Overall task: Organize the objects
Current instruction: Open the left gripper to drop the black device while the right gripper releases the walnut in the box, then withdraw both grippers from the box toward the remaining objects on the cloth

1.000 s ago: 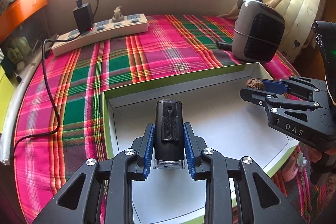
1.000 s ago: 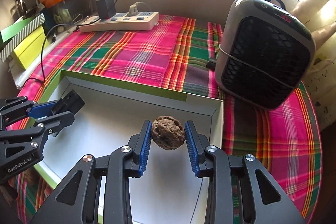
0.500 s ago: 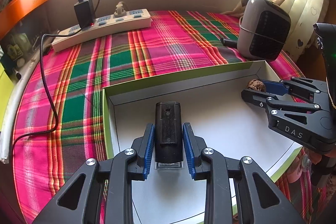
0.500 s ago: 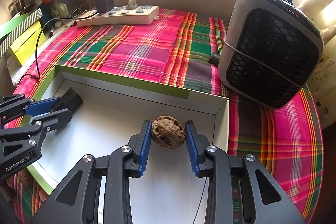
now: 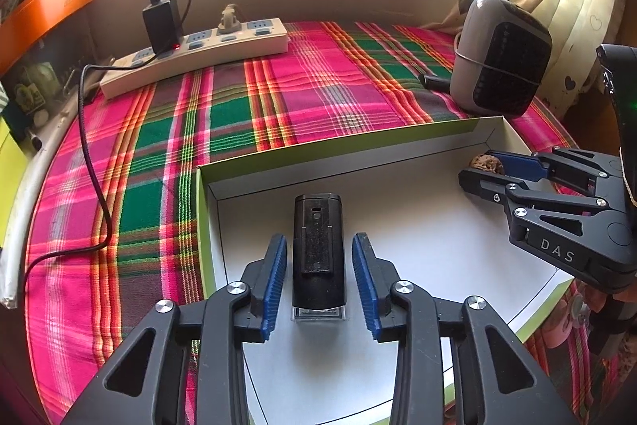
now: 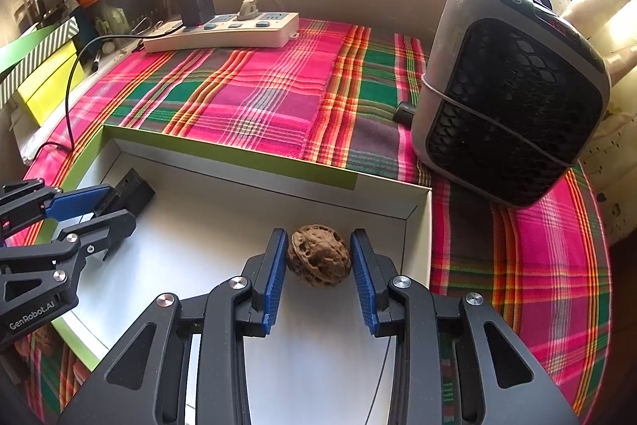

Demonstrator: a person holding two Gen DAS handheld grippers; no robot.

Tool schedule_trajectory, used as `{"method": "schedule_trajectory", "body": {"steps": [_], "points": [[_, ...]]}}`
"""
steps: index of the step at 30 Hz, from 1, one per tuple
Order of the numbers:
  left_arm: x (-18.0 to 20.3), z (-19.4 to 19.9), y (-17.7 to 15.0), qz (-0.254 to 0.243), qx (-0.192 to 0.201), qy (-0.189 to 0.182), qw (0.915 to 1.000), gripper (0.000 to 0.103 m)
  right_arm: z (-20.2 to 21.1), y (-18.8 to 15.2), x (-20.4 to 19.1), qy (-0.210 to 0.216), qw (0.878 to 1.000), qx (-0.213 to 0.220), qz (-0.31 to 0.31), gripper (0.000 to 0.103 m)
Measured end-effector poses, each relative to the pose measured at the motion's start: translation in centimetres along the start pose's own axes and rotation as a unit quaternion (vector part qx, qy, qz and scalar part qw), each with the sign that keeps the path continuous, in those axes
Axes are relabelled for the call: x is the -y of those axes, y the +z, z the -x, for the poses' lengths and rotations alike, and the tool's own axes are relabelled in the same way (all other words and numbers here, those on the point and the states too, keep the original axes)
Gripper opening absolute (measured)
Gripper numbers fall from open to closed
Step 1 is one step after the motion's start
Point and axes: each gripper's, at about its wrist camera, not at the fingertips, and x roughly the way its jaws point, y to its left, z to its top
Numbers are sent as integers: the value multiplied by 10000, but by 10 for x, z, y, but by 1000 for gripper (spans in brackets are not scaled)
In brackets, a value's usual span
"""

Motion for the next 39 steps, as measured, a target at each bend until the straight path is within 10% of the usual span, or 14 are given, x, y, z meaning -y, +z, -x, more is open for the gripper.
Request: {"method": "schedule_trajectory", "body": {"steps": [4,39], "points": [[1,6,0,-10,74,-17,10000,36,4,-1,0,39,10000,52,-24,45],[6,86,-57,2,512,-80,9987,37,89,-56,-14,139,9982,580,-104,46]]}}
